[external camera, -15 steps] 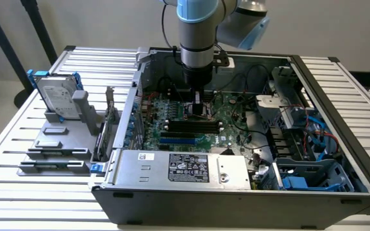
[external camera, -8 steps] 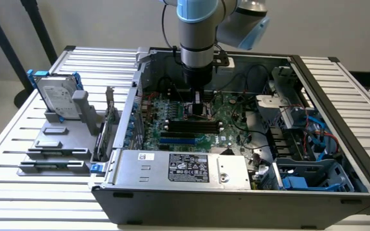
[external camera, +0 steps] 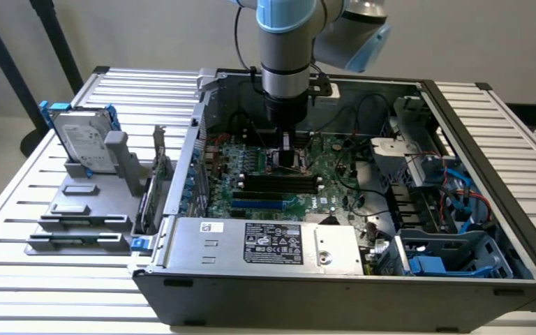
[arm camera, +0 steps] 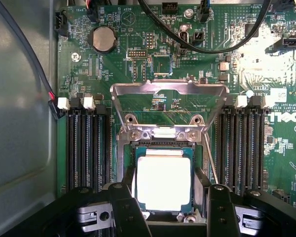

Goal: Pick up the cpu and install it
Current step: 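Place the cpu into insertion slot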

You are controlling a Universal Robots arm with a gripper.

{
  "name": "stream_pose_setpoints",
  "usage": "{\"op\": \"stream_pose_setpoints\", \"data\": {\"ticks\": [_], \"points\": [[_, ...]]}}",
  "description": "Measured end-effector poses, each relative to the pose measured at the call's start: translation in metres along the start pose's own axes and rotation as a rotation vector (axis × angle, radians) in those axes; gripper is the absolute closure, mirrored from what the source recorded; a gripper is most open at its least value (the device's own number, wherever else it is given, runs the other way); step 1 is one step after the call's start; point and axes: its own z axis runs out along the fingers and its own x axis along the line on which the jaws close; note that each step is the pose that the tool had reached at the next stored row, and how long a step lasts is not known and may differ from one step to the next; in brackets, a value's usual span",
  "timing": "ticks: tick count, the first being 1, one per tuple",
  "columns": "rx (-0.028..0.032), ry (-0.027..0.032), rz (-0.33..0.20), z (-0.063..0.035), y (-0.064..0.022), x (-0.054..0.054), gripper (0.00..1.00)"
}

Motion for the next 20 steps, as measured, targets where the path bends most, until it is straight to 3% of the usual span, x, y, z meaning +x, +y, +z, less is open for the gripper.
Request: {"op": "stream_pose_setpoints", "data": {"ticks": [14,16,17,20], "points": [[-0.0006,-0.0018,0.000,0.0003,0.0007,0.0001,0.45],[-0.0005,-0.0018,0.000,0.0003,0.0006,0.0002,0.44],[-0.0003,-0.0018,0.000,0.0003,0.0006,0.0001,0.38],[-0.0002,-0.0021,0.000,0.0002,0.0006,0.0001,0.38]]}}
